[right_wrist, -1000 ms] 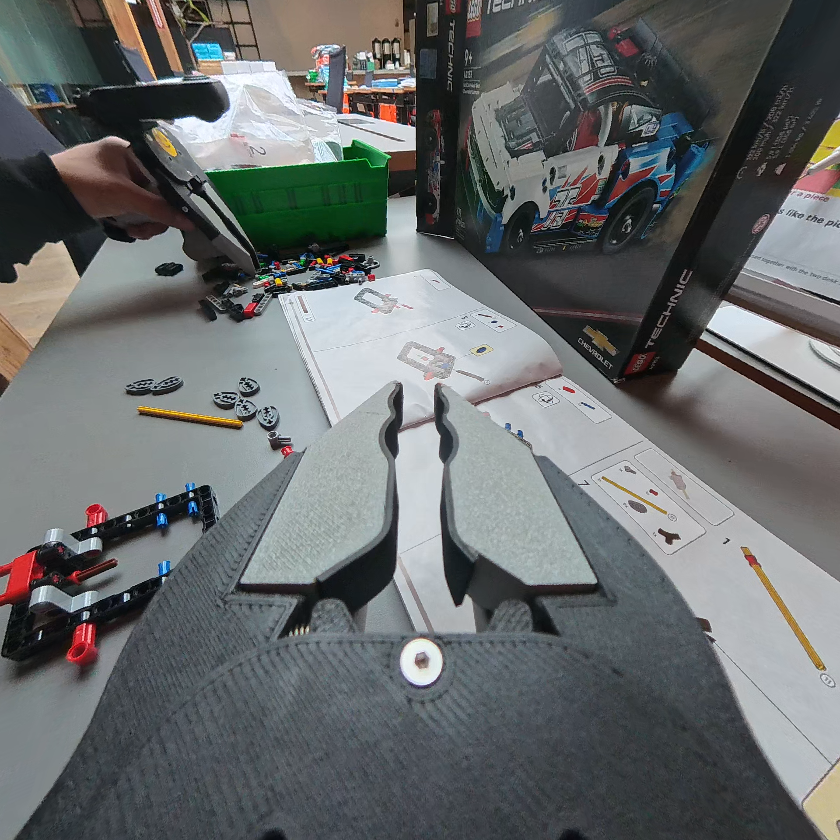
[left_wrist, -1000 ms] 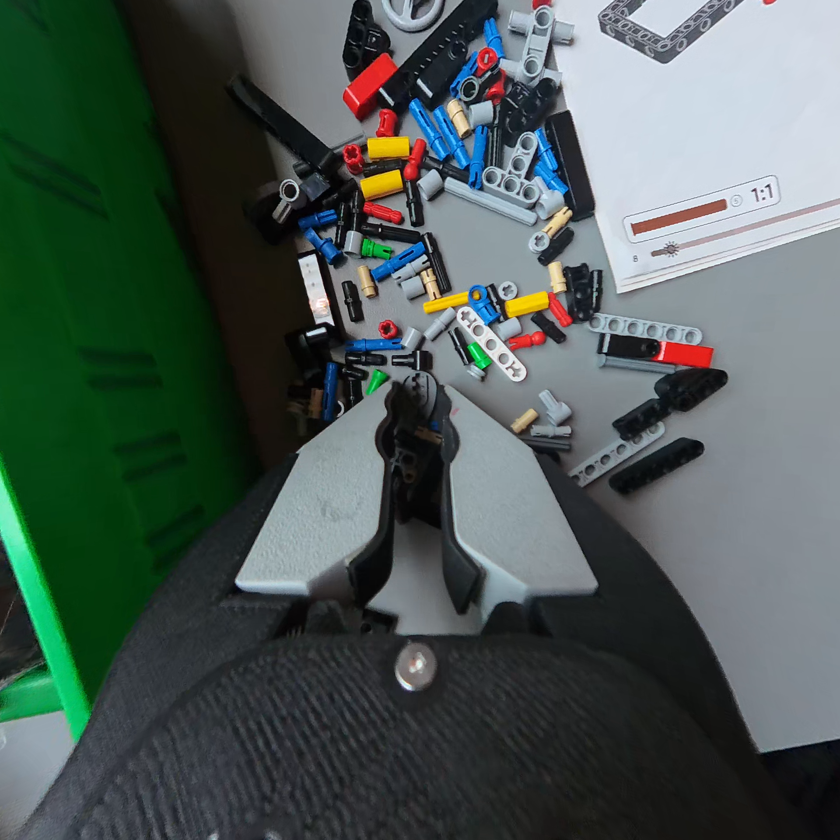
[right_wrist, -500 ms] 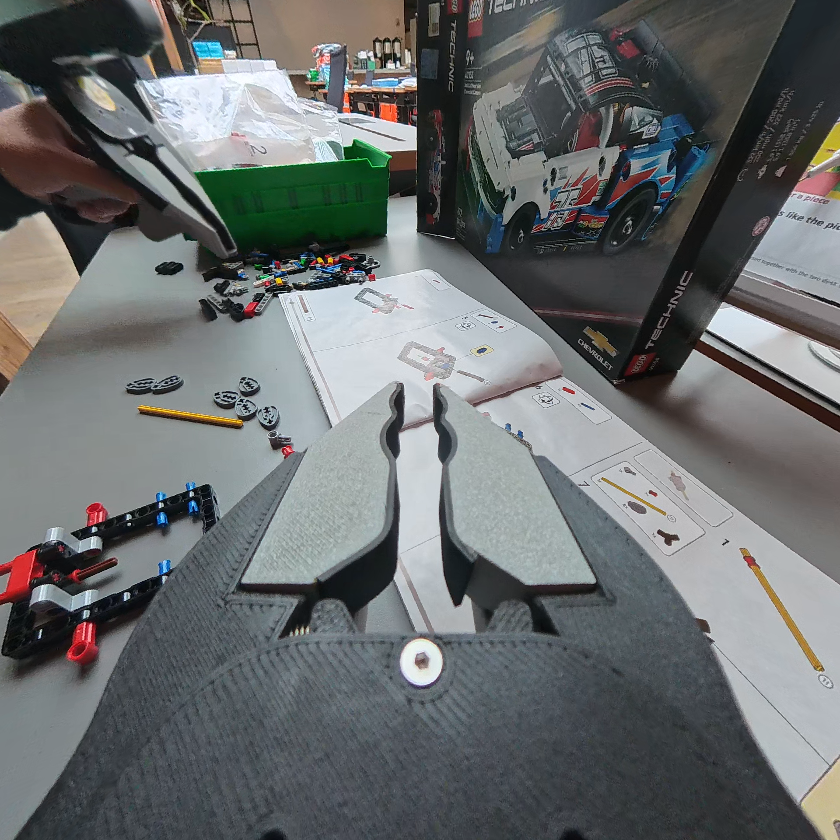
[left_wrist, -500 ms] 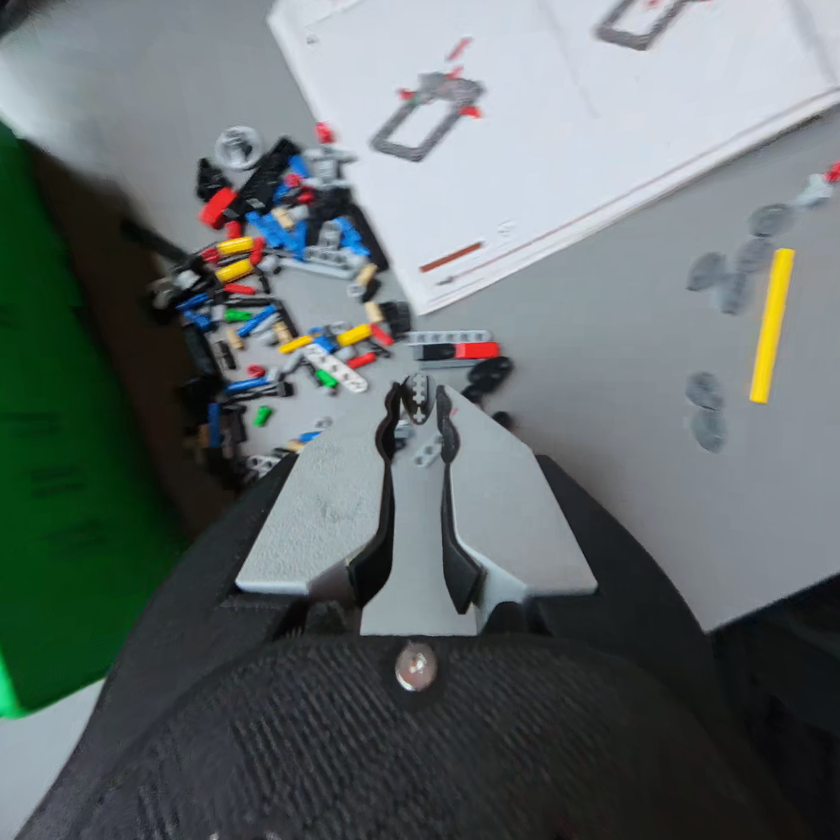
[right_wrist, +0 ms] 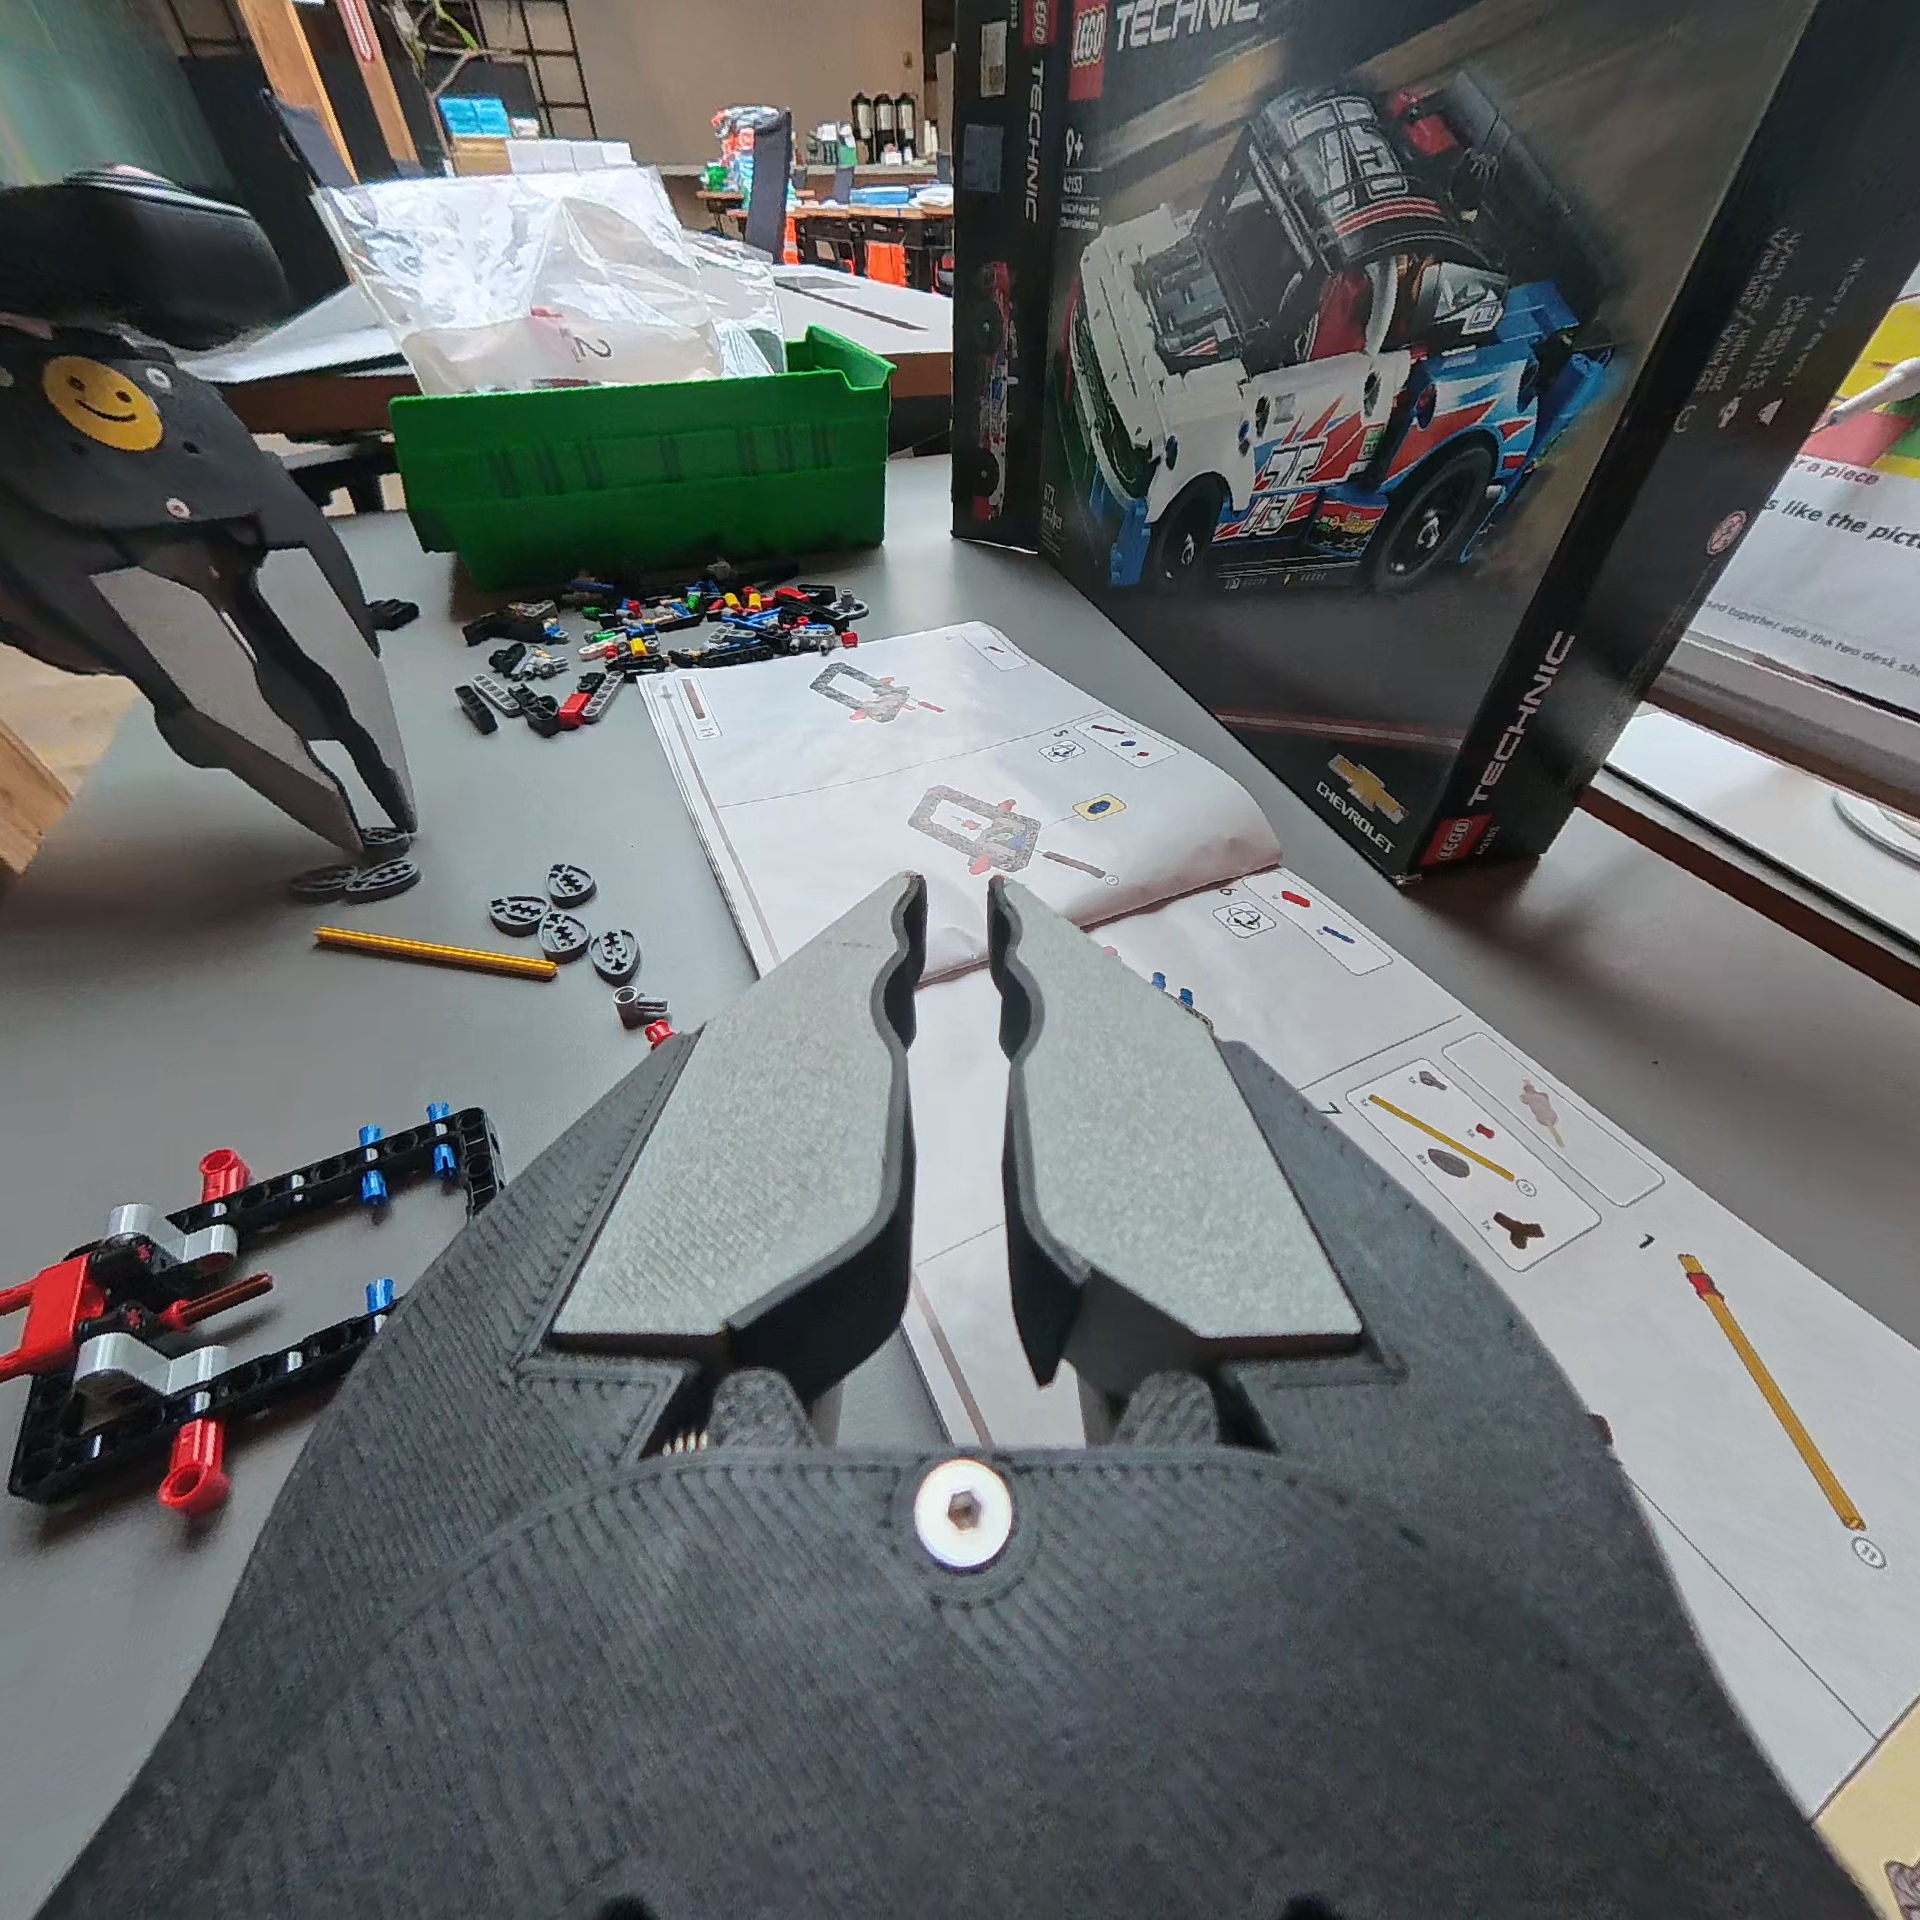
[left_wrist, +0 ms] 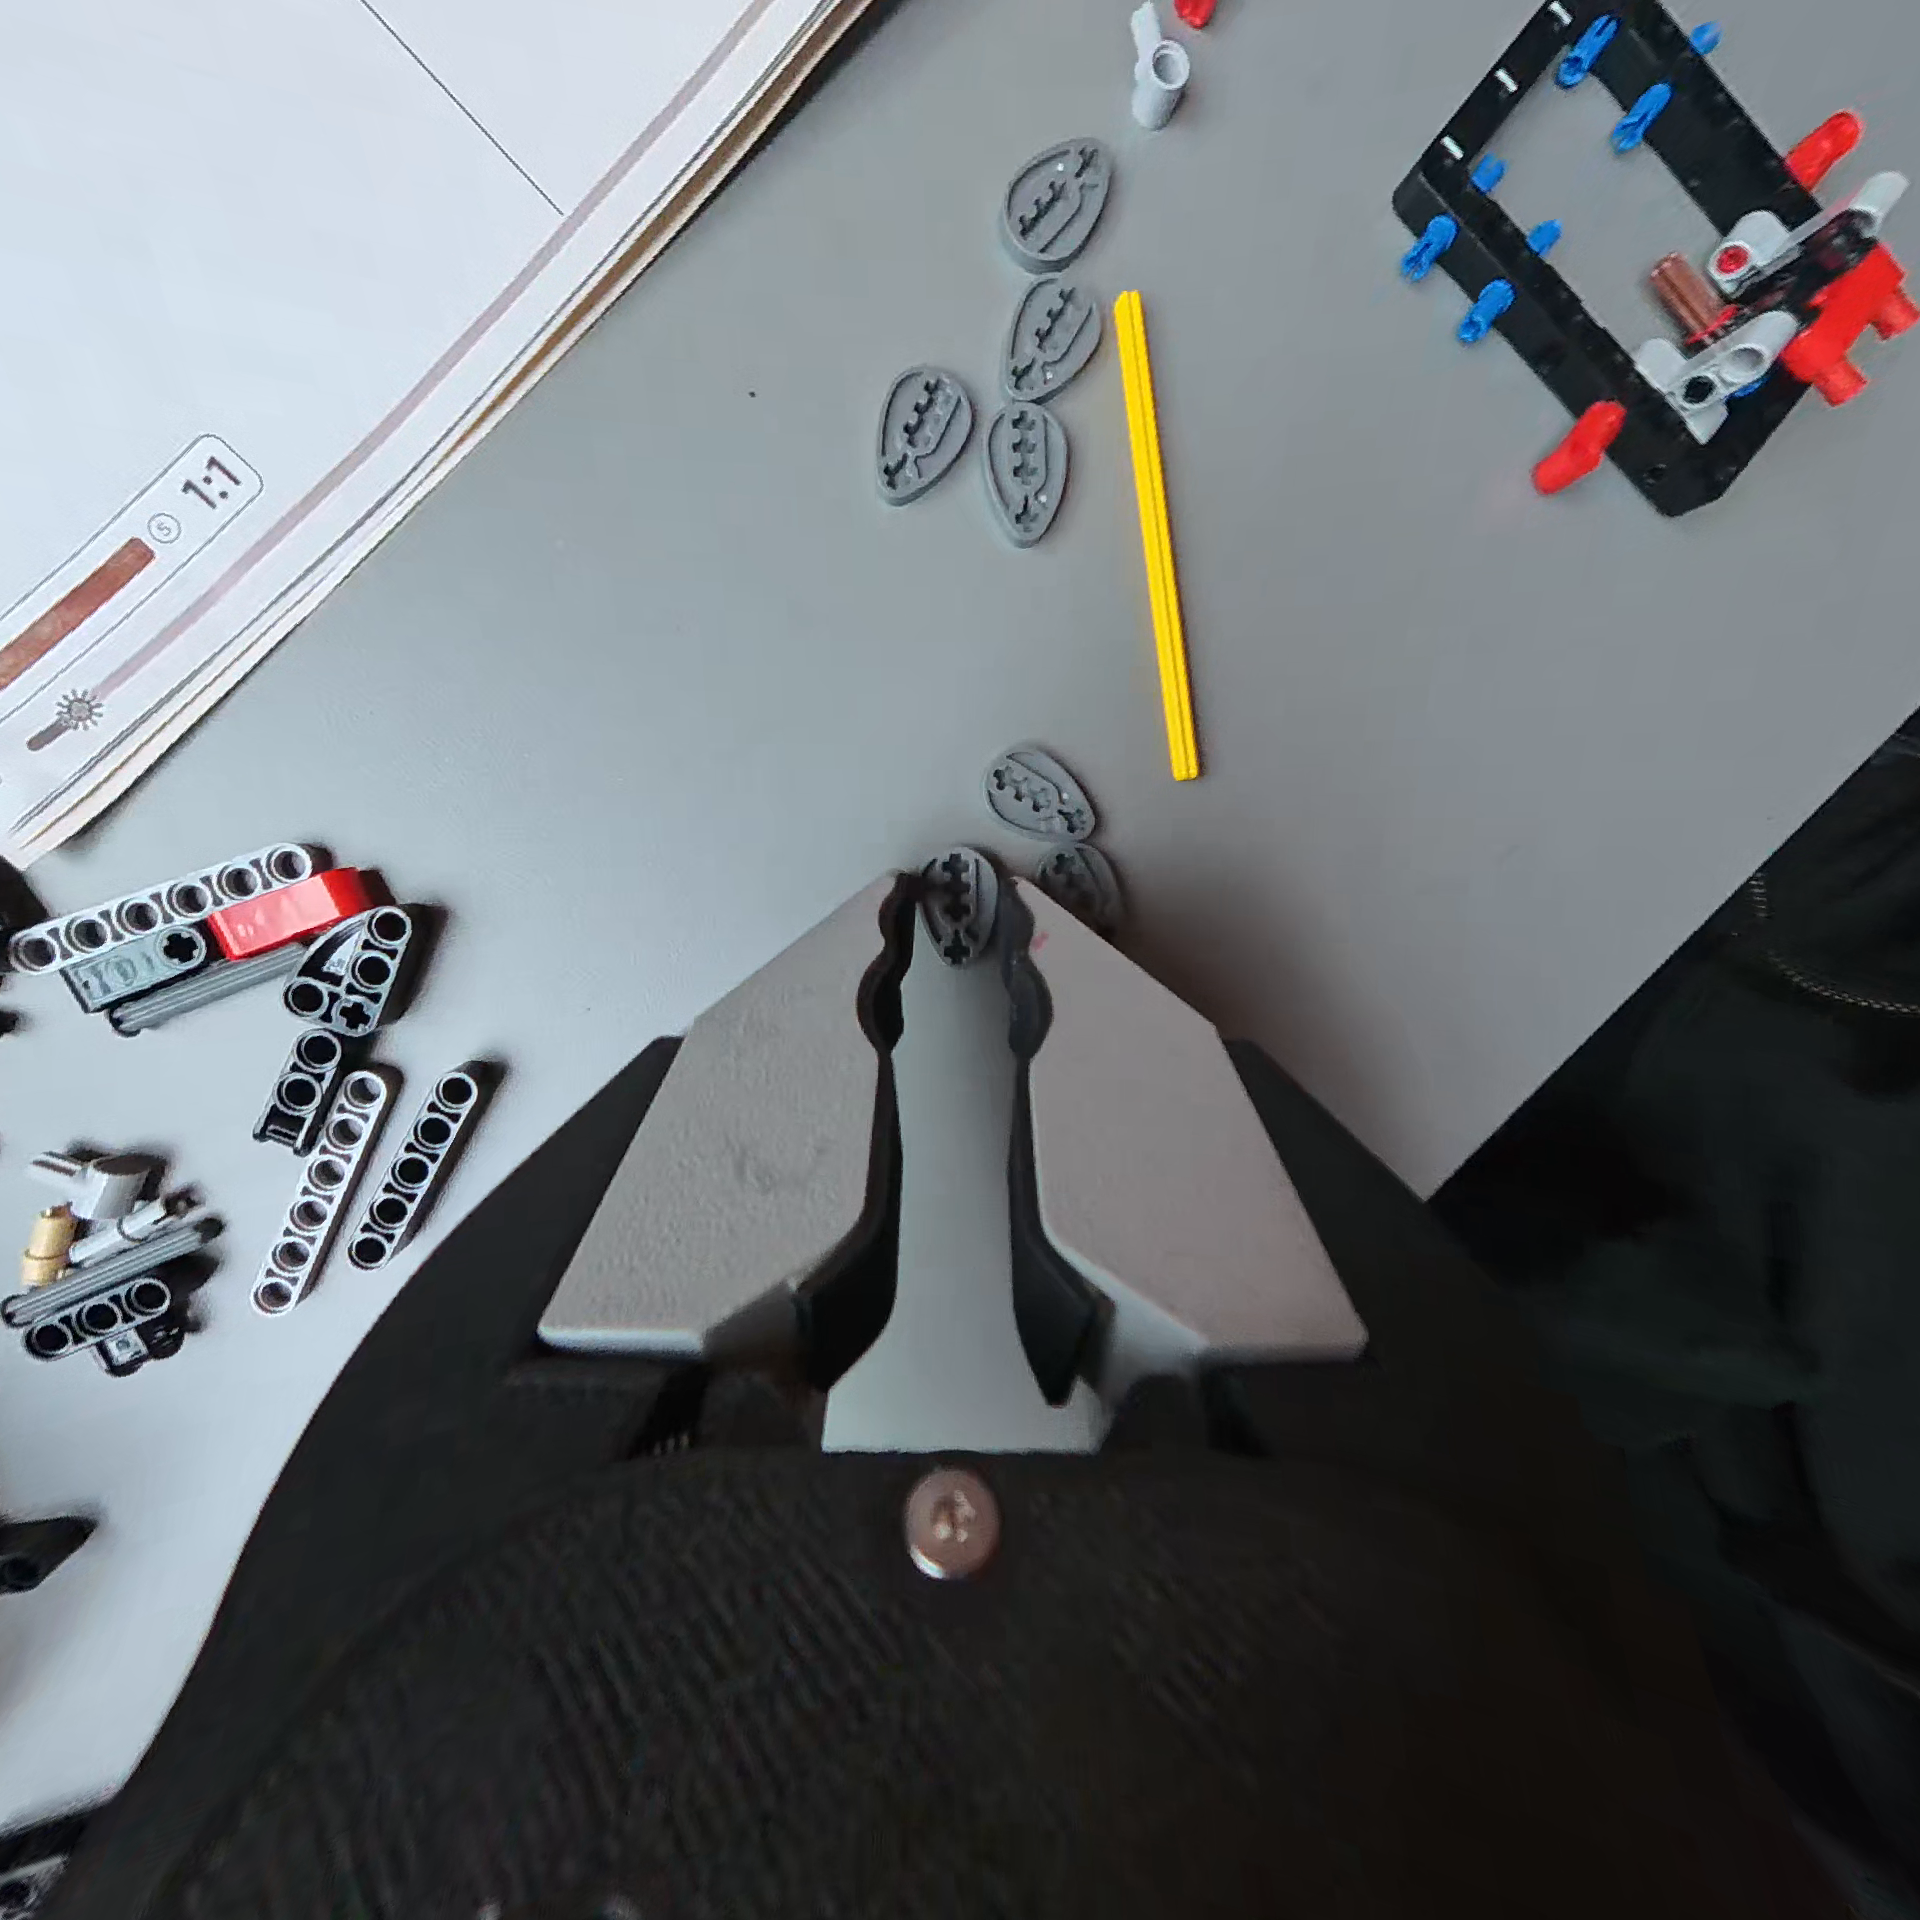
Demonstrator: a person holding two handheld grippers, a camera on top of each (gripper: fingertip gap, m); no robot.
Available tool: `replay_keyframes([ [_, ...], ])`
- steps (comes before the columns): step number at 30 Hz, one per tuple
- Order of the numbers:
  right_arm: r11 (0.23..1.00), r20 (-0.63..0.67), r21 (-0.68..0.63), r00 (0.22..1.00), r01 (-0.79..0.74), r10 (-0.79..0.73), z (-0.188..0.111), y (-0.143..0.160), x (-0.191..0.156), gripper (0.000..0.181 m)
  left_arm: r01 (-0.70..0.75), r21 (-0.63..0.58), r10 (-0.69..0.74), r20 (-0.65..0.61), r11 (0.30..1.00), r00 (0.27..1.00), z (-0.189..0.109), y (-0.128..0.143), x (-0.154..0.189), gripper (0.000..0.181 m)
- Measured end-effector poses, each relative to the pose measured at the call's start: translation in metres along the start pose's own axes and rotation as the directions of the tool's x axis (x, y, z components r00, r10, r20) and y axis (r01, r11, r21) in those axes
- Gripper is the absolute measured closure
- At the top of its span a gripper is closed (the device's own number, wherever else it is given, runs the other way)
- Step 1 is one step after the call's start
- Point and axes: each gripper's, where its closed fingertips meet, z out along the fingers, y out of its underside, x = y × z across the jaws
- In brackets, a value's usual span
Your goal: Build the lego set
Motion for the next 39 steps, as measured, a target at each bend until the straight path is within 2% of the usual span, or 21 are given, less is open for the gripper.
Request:
replay_keyframes([
  [5, 1.0, 0.001, -0.001, 1.0, 0.004, -0.004, 0.0, 0.0, -0.001, 0.173, 0.019, 0.048, -0.02, 0.022, 0.999, 1.0, -0.021, -0.002, -0.005, 0.165],
  [7, 1.0, 0.002, -0.002, 1.0, 0.003, -0.003, 0.0, 0.0, -0.001, 0.173, 0.03, 0.055, -0.034, 0.081, 0.998, 0.996, -0.039, 0.002, -0.019, 0.165],
  [9, 1.0, 0.003, -0.002, 1.0, 0.004, -0.004, 0.0, 0.0, -0.001, 0.173, 0.058, 0.073, -0.073, 0.226, 0.996, 0.971, -0.068, 0.01, -0.054, 0.167],
  [11, 1.0, 0.004, 0.0, 1.0, 0.004, -0.004, 0.0, 0.0, -0.001, 0.173, 0.135, 0.115, -0.169, 0.375, 0.984, 0.912, -0.104, 0.021, -0.099, 0.169],
  [14, 1.0, 0.006, -0.005, 1.0, 0.007, -0.007, 0.001, 0.0, -0.002, 0.173, 0.266, 0.181, -0.321, 0.484, 0.947, 0.814, -0.138, 0.043, -0.153, 0.161],
  [18, 1.0, 0.004, -0.009, 1.0, 0.011, -0.011, 0.002, 0.001, -0.003, 0.173, 0.343, 0.201, -0.397, 0.45, 0.918, 0.8, -0.129, 0.057, -0.173, 0.163],
  [24, 1.0, 0.003, -0.009, 1.0, 0.006, -0.006, 0.001, 0.002, -0.002, 0.173, 0.345, 0.11, -0.347, 0.543, 0.932, 0.765, -0.105, 0.073, -0.188, 0.171],
  [32, 1.0, 0.005, -0.008, 1.0, 0.005, -0.005, 0.002, 0.001, -0.002, 0.173, 0.374, 0.026, -0.34, 0.48, 0.927, 0.809, -0.078, 0.077, -0.184, 0.173],
  [36, 1.0, 0.006, -0.008, 1.0, 0.008, -0.008, 0.002, 0.001, -0.003, 0.173, 0.366, 0.063, -0.358, 0.419, 0.928, 0.835, -0.076, 0.067, -0.177, 0.179],
  [39, 1.0, 0.006, -0.01, 1.0, 0.007, -0.006, 0.002, 0.002, -0.002, 0.173, 0.344, 0.076, -0.341, 0.442, 0.936, 0.829, -0.081, 0.062, -0.179, 0.178],
])
